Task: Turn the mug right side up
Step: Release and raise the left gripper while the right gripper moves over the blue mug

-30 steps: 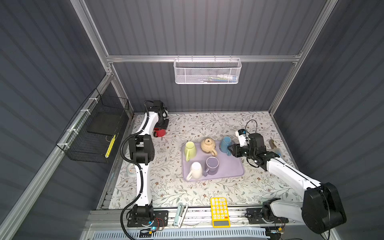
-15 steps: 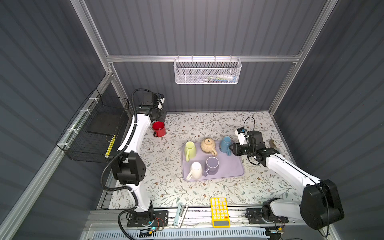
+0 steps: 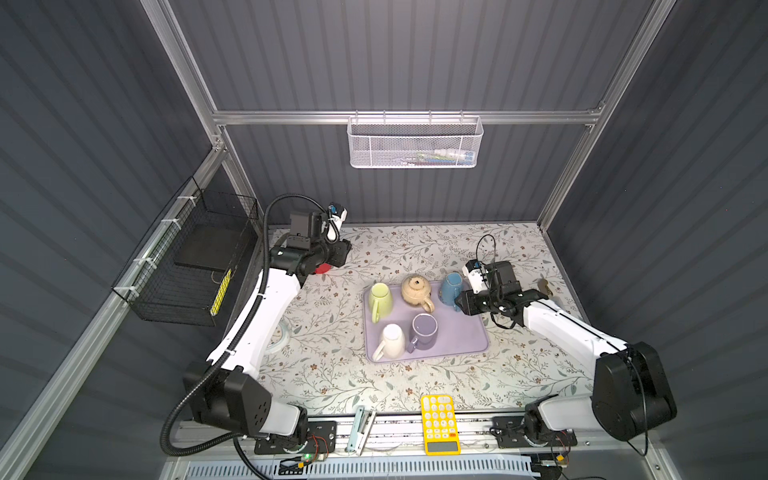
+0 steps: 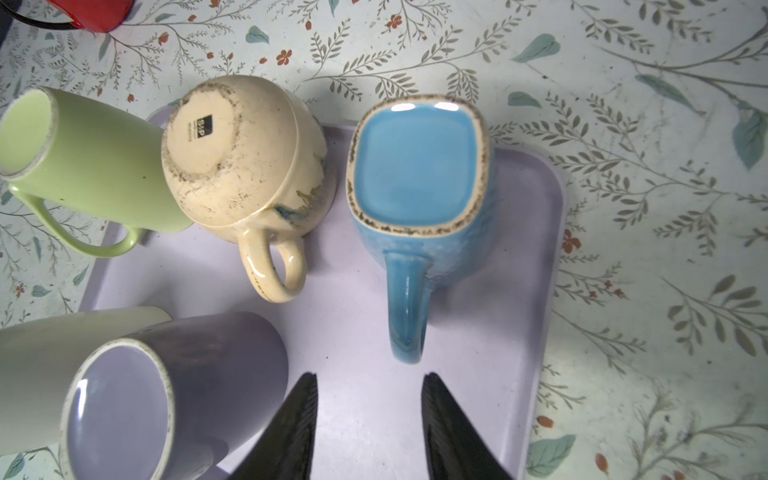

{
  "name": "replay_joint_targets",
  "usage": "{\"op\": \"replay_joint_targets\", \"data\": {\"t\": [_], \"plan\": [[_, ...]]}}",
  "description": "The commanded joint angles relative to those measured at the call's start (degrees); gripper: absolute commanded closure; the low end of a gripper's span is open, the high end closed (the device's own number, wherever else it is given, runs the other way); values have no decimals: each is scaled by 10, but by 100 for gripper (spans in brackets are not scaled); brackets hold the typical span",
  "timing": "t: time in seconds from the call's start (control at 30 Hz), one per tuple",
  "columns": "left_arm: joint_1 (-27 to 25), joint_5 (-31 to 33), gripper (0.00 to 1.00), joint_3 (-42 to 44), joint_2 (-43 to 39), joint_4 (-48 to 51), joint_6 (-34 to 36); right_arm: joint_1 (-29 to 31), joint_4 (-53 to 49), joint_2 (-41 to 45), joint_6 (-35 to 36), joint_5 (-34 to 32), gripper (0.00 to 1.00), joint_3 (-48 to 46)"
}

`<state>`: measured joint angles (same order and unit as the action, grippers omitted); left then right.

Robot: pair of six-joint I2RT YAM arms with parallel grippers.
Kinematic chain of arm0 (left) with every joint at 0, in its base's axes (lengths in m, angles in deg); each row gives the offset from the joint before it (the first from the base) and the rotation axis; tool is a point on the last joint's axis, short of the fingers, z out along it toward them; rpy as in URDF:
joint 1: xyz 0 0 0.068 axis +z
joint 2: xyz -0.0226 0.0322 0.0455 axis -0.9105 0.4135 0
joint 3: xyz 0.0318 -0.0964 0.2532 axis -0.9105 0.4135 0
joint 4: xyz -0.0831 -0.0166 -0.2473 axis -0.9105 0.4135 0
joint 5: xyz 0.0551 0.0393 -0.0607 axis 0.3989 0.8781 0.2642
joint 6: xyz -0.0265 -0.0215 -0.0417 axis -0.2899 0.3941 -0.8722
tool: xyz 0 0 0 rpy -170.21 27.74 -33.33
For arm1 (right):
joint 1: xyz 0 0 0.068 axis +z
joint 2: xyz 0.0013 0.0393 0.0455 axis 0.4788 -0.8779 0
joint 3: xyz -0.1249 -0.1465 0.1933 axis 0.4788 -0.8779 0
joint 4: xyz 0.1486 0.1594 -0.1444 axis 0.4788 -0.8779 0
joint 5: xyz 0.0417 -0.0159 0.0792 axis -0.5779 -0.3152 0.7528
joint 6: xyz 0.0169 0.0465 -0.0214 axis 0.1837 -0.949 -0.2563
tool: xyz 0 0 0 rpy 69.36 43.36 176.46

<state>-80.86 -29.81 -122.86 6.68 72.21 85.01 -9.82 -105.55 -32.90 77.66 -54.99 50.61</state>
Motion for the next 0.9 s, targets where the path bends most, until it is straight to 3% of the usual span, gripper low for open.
{"op": "replay_joint_targets", "data": {"t": [0.0,0.3,0.87], "plan": [[2,-39,43,51,-33,-4,-8,8,-15,-20,1,-33,57,19],[2,-116,43,181,-93,-98,-36,21,27,-66,-28,-60,57,24],[1,-167,44,237,-90,-150,-51,40,24,-120,-47,-101,58,47]]}}
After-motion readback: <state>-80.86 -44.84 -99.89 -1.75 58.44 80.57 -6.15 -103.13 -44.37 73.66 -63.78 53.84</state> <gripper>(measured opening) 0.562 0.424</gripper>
